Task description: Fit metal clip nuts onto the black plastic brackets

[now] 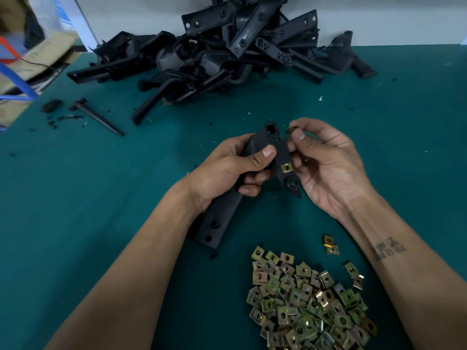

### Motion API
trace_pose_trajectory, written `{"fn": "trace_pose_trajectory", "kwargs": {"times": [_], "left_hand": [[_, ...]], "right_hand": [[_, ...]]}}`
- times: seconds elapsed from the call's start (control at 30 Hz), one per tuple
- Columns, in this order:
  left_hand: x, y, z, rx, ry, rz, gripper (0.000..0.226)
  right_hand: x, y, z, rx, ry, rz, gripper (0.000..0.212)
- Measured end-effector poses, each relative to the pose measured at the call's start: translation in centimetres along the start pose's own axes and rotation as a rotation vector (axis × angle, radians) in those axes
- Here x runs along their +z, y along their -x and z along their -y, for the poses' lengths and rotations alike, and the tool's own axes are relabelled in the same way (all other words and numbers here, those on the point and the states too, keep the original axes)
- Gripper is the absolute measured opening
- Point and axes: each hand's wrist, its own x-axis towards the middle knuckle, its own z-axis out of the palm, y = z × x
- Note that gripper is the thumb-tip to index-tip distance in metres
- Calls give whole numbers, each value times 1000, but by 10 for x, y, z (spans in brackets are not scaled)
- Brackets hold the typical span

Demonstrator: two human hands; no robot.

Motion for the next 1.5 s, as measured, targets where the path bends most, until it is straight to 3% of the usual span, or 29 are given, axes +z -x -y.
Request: {"fn": "trace_pose_trajectory", "kwargs": {"times": [0.23, 0.4, 0.93, 1.23, 1.5], "left_hand": [[2, 1, -2, 0, -6, -13, 19], [2, 1, -2, -9, -11, -23, 22], [0, -1, 2, 12, -50, 6, 16], [-2, -1, 3, 43, -57, 16, 11], [-4, 0, 3, 57, 18, -29, 13]], "right_hand": [[0, 1, 0, -43, -36, -22, 7], [0, 0, -1, -35, -28, -36, 24], [12, 8, -6, 23, -74, -78, 6], [18, 15, -5, 37, -30, -50, 25], [-2, 18, 4, 142, -14, 224, 54]]}}
